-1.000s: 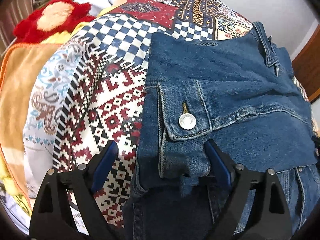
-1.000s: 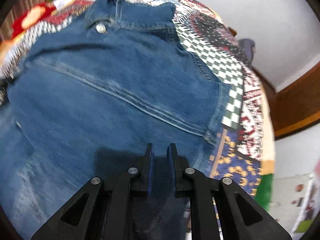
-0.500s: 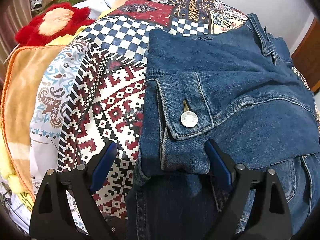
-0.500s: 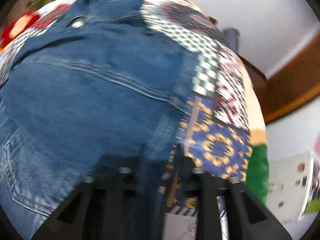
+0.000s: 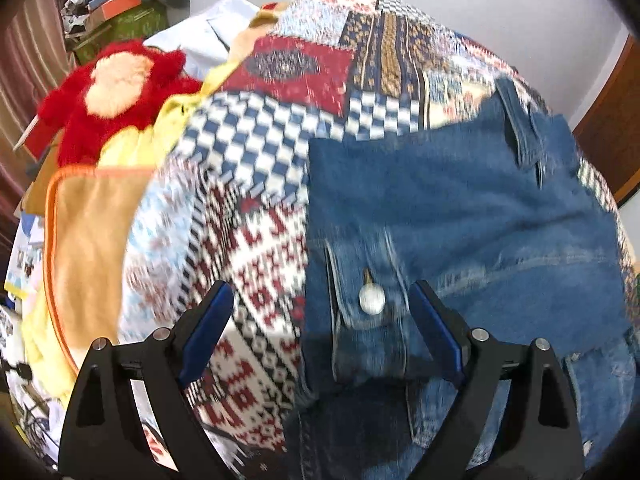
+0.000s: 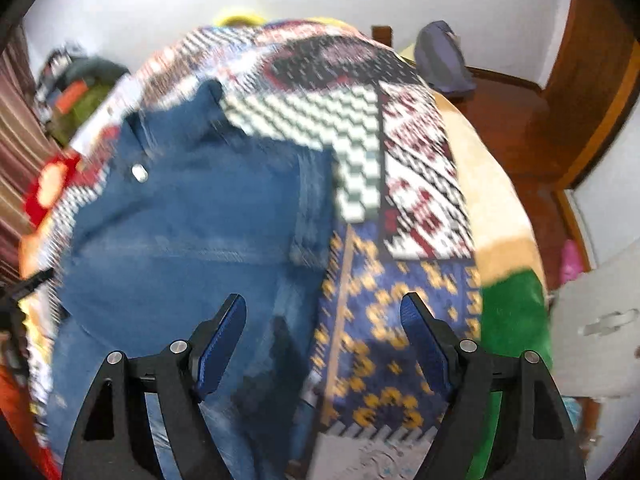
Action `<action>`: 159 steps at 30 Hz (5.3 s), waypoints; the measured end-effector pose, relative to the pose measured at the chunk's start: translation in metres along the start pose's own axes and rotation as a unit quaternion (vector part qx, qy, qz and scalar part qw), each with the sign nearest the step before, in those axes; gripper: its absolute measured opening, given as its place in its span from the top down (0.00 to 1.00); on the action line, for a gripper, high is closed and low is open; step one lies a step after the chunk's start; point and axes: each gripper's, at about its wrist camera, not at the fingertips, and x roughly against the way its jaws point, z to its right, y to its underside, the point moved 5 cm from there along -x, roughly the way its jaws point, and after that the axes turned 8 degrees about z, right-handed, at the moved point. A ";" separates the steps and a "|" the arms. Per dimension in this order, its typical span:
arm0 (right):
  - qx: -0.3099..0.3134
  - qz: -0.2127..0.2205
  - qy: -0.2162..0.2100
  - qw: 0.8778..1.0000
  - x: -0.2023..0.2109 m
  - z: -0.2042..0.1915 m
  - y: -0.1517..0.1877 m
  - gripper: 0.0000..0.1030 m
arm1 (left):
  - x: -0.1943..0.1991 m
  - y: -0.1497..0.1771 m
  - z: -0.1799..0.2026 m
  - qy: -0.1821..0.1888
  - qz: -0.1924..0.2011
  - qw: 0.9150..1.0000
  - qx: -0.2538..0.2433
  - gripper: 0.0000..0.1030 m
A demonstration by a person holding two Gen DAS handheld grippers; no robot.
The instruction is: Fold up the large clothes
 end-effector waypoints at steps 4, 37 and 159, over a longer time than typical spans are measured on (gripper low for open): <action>-0.025 0.004 -0.042 0.999 -0.011 -0.010 -0.024 0.25 | -0.019 -0.025 -0.008 0.022 -0.013 1.000 0.016 0.13; 0.041 0.034 -0.033 0.998 -0.107 -0.043 -0.145 0.86 | -0.101 -0.107 0.016 -0.034 0.035 0.998 -0.034 0.85; -0.023 0.204 -0.140 0.969 0.084 -0.091 -0.104 0.88 | 0.109 -0.059 0.008 0.197 0.206 0.946 0.155 0.90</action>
